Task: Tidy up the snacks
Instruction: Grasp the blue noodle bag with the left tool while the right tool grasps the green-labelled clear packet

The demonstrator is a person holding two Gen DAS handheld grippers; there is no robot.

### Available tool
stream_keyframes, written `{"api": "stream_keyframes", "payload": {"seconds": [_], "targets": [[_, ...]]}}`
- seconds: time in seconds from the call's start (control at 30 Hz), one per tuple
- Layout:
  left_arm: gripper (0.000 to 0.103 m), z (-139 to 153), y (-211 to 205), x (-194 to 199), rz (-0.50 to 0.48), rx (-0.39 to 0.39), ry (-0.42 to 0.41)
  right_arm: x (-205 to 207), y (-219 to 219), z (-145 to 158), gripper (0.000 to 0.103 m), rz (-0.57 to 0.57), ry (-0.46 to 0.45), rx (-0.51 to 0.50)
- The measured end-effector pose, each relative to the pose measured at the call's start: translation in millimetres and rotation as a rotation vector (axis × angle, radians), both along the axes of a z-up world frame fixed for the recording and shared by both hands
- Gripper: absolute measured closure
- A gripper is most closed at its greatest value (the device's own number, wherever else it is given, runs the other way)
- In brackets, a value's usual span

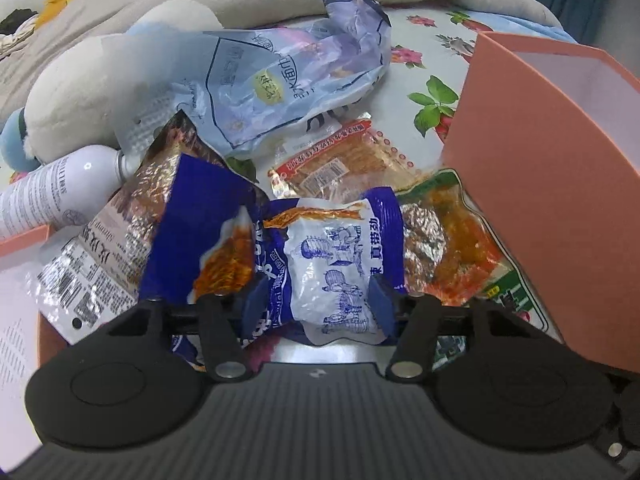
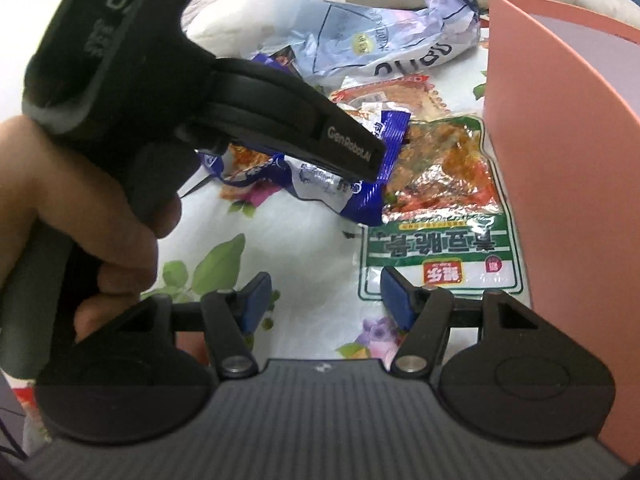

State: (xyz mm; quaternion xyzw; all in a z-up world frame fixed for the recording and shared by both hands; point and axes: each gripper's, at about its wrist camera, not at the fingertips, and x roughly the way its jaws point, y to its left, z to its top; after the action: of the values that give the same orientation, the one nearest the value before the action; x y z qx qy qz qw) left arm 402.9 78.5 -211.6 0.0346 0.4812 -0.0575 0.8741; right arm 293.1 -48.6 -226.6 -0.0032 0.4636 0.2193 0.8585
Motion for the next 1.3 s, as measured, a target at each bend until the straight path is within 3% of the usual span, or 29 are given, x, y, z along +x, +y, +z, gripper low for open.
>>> {"api": "stream_keyframes", "payload": {"seconds": [0.27, 0.3, 0.33, 0.4, 0.5, 0.7, 0.93, 1.3], "targets": [[0.05, 13.3, 15.6, -43.0, 0.083, -0.055, 0.006, -11.7, -2.4, 2.4, 0.04, 0.026, 0.013, 0.008], [0.05, 17.3, 20.1, -52.1, 0.102, -0.069, -0.001, -13.4, -4.6, 4.8, 0.045, 0.004, 0.01, 0.018], [0.05, 21.3, 24.8, -60.7, 0.118, -0.088, -0.007, -15.4, -7.4, 7.0, 0.056, -0.017, 0.009, 0.031], [0.05, 28.1, 34.3, -76.9, 0.155, -0.113, -0.024, -20.3, -14.8, 13.9, 0.058, -0.072, -0.032, 0.051], [0.05, 39.3, 50.9, -98.6, 0.211, -0.138, -0.053, -25.6, -15.7, 28.8, 0.055, -0.129, -0.162, 0.002], [0.051, 51.5, 75.4, -115.9, 0.294, -0.185, -0.09, 2.4, 2.1, 32.4, 0.053, -0.195, -0.236, -0.04], [0.051, 50.8, 82.7, -123.6, 0.308, -0.21, -0.093, 40.0, 25.2, 11.6, 0.026, -0.283, -0.23, -0.166], [0.052, 37.8, 82.0, -127.6, 0.31, -0.247, -0.07, 70.2, 32.0, -14.1, 0.026, -0.302, -0.192, -0.265]]}}
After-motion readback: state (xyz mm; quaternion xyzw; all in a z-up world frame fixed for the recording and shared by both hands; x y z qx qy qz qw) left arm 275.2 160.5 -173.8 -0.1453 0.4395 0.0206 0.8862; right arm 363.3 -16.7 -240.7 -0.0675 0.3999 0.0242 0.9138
